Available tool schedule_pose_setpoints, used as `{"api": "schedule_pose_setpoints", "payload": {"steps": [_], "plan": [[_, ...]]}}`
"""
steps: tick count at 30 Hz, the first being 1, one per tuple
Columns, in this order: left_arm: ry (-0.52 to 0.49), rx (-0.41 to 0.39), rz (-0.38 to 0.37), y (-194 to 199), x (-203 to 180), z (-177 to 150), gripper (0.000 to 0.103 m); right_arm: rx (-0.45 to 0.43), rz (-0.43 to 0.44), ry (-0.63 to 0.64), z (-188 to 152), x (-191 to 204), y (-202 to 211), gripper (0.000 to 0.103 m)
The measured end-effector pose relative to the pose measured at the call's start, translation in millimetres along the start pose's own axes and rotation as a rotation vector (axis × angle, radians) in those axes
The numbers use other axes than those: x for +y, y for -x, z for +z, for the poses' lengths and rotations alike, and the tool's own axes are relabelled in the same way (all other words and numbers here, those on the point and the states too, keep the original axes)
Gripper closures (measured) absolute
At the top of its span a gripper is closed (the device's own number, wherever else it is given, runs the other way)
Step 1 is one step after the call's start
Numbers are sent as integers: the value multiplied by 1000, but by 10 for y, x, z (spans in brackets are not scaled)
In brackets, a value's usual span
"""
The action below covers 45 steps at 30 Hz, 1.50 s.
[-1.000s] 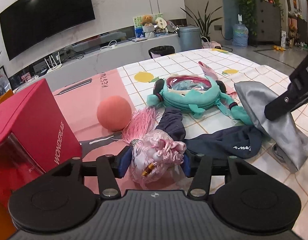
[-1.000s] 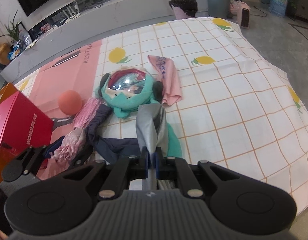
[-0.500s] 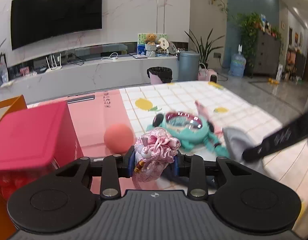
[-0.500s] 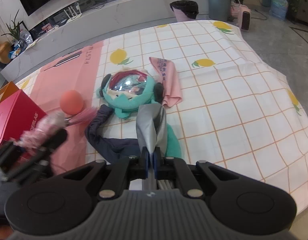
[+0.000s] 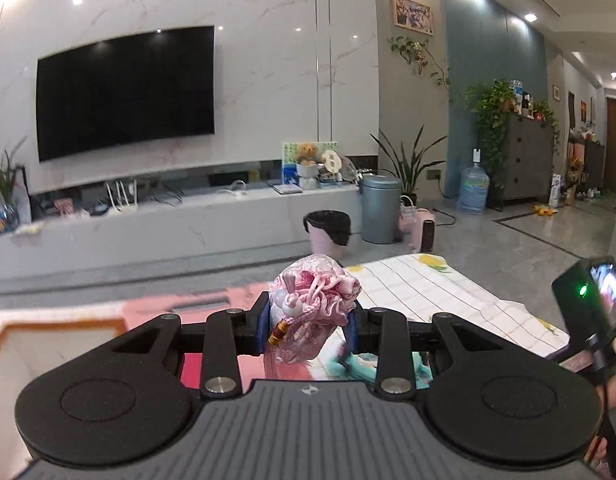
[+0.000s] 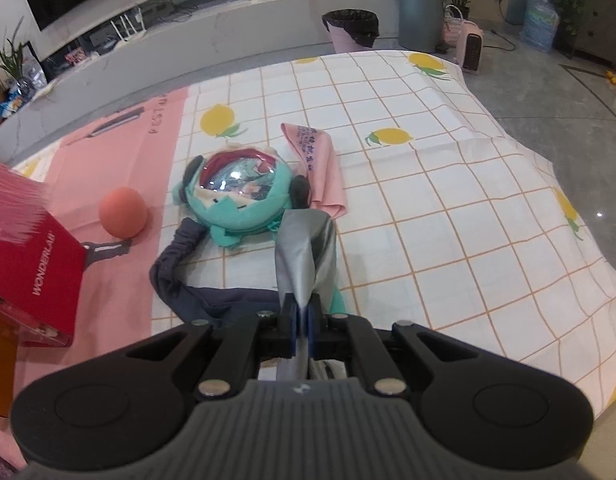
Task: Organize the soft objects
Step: 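Carry the pink pouch and grey cloth over the orange box with both grippers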
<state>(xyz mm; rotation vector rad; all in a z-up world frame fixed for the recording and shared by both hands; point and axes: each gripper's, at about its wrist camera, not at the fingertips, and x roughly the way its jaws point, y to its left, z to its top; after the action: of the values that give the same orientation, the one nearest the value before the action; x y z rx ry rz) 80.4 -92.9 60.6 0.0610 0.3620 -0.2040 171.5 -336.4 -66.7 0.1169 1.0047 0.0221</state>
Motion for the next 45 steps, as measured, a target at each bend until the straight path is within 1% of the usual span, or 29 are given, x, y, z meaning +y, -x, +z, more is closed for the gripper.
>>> {"api": "schedule_pose_setpoints", "payload": {"steps": [2,5,8,10,12,13,15,18,20,24,28,30,33,36,38,40,42,45], "plan": [[-23,-23,3,68,45,83,63,-2,-12,6,17,20,8,100],[-58,-54,35,123,126,170,63,-20,-22,-3,88,56,57,100],[-65,-73,73,136,259,233,63,-56,-26,-25,226,135,138,100],[-58,-89,115,125,369,286,63,-78,4,-45,334,229,206,100],[-50,-107,141,128,484,334,64,-91,76,-40,455,370,278,100],[-49,-110,151,134,564,353,63,-99,99,-31,524,468,315,100],[-41,-108,166,133,762,400,63,-133,120,5,669,705,410,100],[-13,-89,231,135,1096,447,63,-198,146,73,904,1122,573,100],[6,-79,274,132,1330,451,63,-231,185,108,1058,1419,675,100],[47,-44,368,139,1769,373,63,-290,241,179,1282,2052,854,100],[123,16,405,130,2164,176,64,-318,331,250,1316,2643,983,100],[160,18,388,142,2310,37,63,-313,384,284,1252,2904,1000,100],[192,61,369,126,2468,-119,64,-284,467,351,1089,3248,958,100],[203,90,333,132,2515,-268,64,-240,505,424,887,3545,857,100],[205,107,306,171,2525,-363,64,-198,507,466,760,3695,729,100],[208,127,284,158,2532,-443,64,-163,487,498,634,3807,571,100],[216,165,267,100,2515,-513,64,-130,461,528,511,3880,384,100],[244,218,239,26,2608,-630,64,-70,426,531,388,3934,100,100]]}}
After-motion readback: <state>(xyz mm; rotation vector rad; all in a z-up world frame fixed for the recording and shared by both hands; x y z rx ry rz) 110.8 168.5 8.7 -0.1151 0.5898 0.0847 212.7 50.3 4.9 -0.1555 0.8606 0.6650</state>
